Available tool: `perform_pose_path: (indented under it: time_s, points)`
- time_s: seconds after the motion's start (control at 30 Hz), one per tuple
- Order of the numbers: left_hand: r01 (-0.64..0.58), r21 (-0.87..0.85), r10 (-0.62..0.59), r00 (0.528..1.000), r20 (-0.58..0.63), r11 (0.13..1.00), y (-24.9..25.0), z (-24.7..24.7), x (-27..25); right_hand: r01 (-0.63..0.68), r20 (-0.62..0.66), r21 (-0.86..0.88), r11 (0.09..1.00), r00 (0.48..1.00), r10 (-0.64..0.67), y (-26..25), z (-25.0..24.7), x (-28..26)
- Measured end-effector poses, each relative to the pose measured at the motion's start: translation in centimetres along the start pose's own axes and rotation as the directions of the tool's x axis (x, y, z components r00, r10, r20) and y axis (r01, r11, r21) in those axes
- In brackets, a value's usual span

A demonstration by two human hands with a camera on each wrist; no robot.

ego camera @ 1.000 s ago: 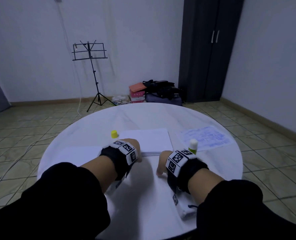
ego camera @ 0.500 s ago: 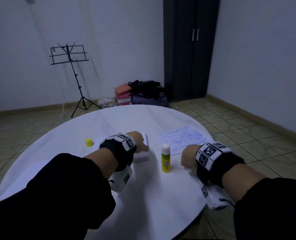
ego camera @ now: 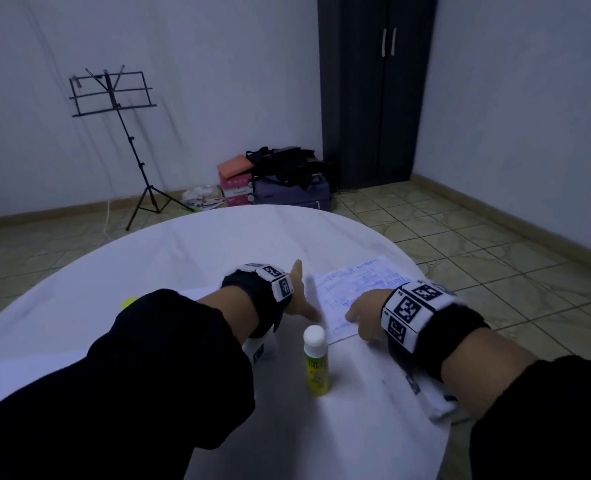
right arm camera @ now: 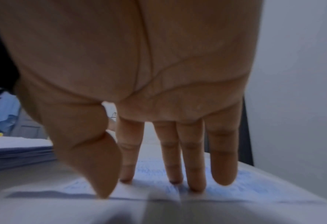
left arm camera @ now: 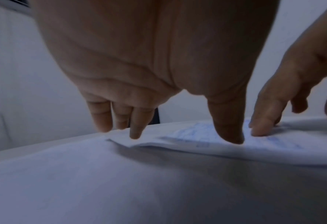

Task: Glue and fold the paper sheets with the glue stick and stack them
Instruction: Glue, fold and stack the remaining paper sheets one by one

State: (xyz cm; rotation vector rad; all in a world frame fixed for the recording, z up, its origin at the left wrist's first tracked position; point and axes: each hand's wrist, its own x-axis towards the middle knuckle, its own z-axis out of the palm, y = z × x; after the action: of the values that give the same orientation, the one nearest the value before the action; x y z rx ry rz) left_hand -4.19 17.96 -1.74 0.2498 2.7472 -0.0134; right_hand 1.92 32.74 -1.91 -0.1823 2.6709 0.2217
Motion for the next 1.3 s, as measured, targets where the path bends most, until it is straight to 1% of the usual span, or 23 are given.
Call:
perform_pose_path:
  time_s: [0.07,0.1,0.2,0.3,0.33,0.37,0.43,0.5,0.53,0.6,0.67,0.73,0.77,0.87,0.9,0.93,1.03,1.07,1.1,1.17,1.23,1.3]
  points:
    - [-0.004,-0.005,0.004,1.000,0.001,1.000,0.4,0.0,0.4,0.024,-0.026,0.005,1.000,0.999,-0.024,0.3,0.0,0.3]
    - [-0.018,-0.022,0.018,1.000,-0.004,1.000,0.5,0.0,0.5,0.008,-0.022,0.043,0.999,1.000,-0.007,0.5,0.1,0.3]
    - [-0.080,-0.080,0.079,0.997,-0.025,0.994,0.6,-0.2,0.3,0.021,-0.061,0.116,0.993,0.998,-0.014,0.7,0.3,0.1]
    - [-0.146,-0.225,0.121,0.985,-0.120,0.963,0.4,-1.0,-0.5,-0.015,-0.031,0.207,0.978,0.999,0.022,0.2,-0.1,-0.8]
    - [-0.149,-0.333,0.103,0.983,-0.153,0.931,0.1,-1.3,-0.8,-0.015,-0.028,0.254,0.967,0.999,0.023,0.2,-0.2,-1.2]
    - [-0.151,-0.459,0.074,0.981,-0.181,0.876,-0.1,-1.6,-1.2,-0.021,-0.021,0.301,0.953,0.999,0.029,0.1,-0.5,-1.9]
    - [-0.167,-0.614,0.012,0.969,-0.248,0.771,-0.6,-1.8,-2.2,-0.033,-0.048,0.352,0.935,0.997,0.053,-0.1,-0.7,-3.3]
    - [-0.170,-0.644,-0.043,0.953,-0.301,0.746,-1.2,-1.8,-3.0,-0.042,-0.087,0.365,0.930,0.993,0.079,-0.6,-0.6,-4.5]
    - [-0.161,-0.661,-0.072,0.947,-0.312,0.733,-1.4,-1.8,-3.4,-0.030,-0.096,0.361,0.932,0.993,0.068,-1.0,-0.4,-5.1]
    - [-0.142,-0.736,-0.140,0.941,-0.307,0.662,-1.9,-1.8,-4.3,-0.001,-0.063,0.370,0.929,0.998,0.027,-1.8,0.1,-5.8]
    - [-0.135,-0.796,-0.183,0.938,-0.295,0.590,-2.5,-1.8,-5.3,0.042,-0.035,0.481,0.876,0.999,-0.028,-2.7,0.5,-6.5]
    - [-0.158,-0.840,-0.203,0.932,-0.301,0.519,-3.2,-1.6,-6.6,0.096,-0.065,0.595,0.798,0.995,-0.071,-3.8,0.7,-7.3]
    - [-0.173,-0.856,-0.208,0.929,-0.306,0.487,-3.7,-1.6,-7.4,0.111,-0.086,0.607,0.787,0.994,-0.074,-4.4,0.8,-7.6]
    - [-0.194,-0.877,-0.213,0.926,-0.312,0.440,-5.6,-1.1,-10.4,0.096,-0.143,0.564,0.820,0.990,-0.018,-5.7,0.9,-8.6]
    - [-0.193,-0.879,-0.215,0.926,-0.310,0.435,-6.5,-0.8,-11.4,0.102,-0.175,0.581,0.807,0.985,0.001,-6.0,0.8,-9.2]
    - [-0.188,-0.880,-0.214,0.928,-0.304,0.437,-7.4,-0.5,-12.6,0.119,-0.209,0.619,0.776,0.978,0.017,-6.2,0.7,-9.8]
    - [-0.148,-0.878,-0.194,0.946,-0.260,0.455,-10.2,0.8,-15.7,0.203,-0.308,0.772,0.602,0.948,0.076,-7.1,0.3,-11.5]
    - [-0.126,-0.872,-0.181,0.955,-0.236,0.472,-11.2,1.3,-16.7,0.215,-0.319,0.797,0.565,0.943,0.091,-7.6,0.2,-11.9]
    - [-0.102,-0.864,-0.169,0.963,-0.210,0.493,-12.2,1.8,-17.7,0.211,-0.307,0.813,0.543,0.948,0.090,-8.2,0.2,-11.9]
    - [-0.053,-0.828,-0.135,0.979,-0.154,0.559,-13.9,3.0,-19.2,0.173,-0.228,0.838,0.518,0.973,0.045,-9.6,0.4,-11.7]
    - [-0.001,-0.756,-0.110,0.989,-0.097,0.654,-15.4,4.2,-20.4,0.126,-0.143,0.852,0.509,0.990,-0.006,-11.2,1.1,-11.4]
    - [0.045,-0.654,-0.090,0.995,-0.035,0.755,-16.5,5.3,-21.3,0.105,-0.093,0.844,0.525,0.994,-0.050,-13.0,1.7,-11.4]
